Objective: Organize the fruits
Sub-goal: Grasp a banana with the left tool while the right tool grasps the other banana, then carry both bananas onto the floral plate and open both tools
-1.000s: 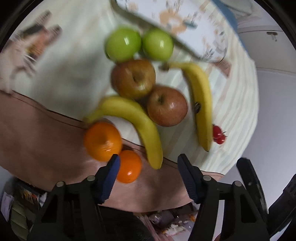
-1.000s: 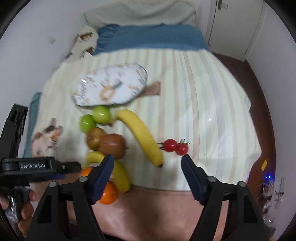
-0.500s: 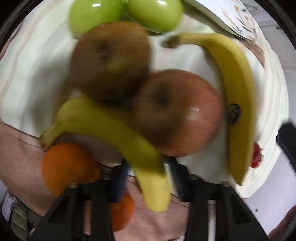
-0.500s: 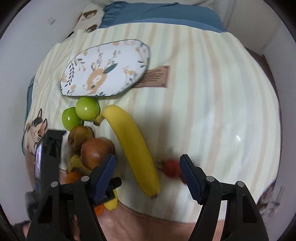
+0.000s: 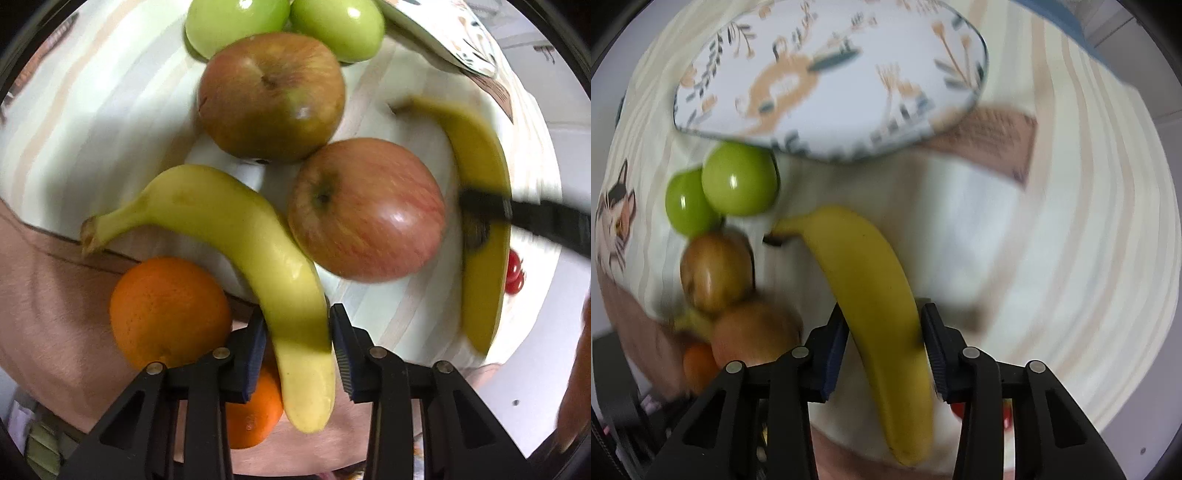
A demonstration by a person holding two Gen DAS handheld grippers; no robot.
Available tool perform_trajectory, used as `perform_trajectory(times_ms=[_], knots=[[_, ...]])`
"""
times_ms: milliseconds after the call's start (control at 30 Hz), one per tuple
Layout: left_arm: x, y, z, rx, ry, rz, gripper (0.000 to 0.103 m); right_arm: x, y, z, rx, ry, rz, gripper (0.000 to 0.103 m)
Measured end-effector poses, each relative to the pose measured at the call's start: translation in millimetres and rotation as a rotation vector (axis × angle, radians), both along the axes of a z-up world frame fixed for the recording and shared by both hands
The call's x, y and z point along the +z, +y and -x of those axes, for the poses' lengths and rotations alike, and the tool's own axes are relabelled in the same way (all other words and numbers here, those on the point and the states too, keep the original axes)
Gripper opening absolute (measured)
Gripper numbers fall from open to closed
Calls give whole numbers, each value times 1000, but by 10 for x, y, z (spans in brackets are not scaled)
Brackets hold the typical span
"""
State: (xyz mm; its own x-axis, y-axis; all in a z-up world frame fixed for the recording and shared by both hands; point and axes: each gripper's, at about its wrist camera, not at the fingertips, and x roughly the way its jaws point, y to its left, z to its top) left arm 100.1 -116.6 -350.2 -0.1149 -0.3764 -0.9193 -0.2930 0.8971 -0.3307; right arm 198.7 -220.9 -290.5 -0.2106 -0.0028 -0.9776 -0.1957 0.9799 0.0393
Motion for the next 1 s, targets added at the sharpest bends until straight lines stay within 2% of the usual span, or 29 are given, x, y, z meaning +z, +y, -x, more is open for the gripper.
perform_trajectory(times_ms=[100, 200, 267, 367, 433, 700, 1000], knots=[[-222, -44, -19, 43, 53, -11, 32, -25, -68, 54, 16, 34, 11, 41], [-334, -121, -34, 74, 70, -35, 32, -78, -80, 27, 4, 38, 20, 43], [-325, -120, -17, 68, 58, -57, 31, -124, -66, -4, -9, 31, 16, 52], [-257, -249, 91, 13, 1, -106, 31, -172, 12, -4, -8, -5, 61, 50], [-169, -346, 229, -19, -21, -132, 30, -114, 34, 17, 10, -52, 96, 41], [243, -547, 629, -167, -146, -214, 28, 162, -282, 173, -131, -102, -11, 39], [794, -624, 934, -226, -300, -243, 28, 388, -569, 237, -282, -90, -168, 37]])
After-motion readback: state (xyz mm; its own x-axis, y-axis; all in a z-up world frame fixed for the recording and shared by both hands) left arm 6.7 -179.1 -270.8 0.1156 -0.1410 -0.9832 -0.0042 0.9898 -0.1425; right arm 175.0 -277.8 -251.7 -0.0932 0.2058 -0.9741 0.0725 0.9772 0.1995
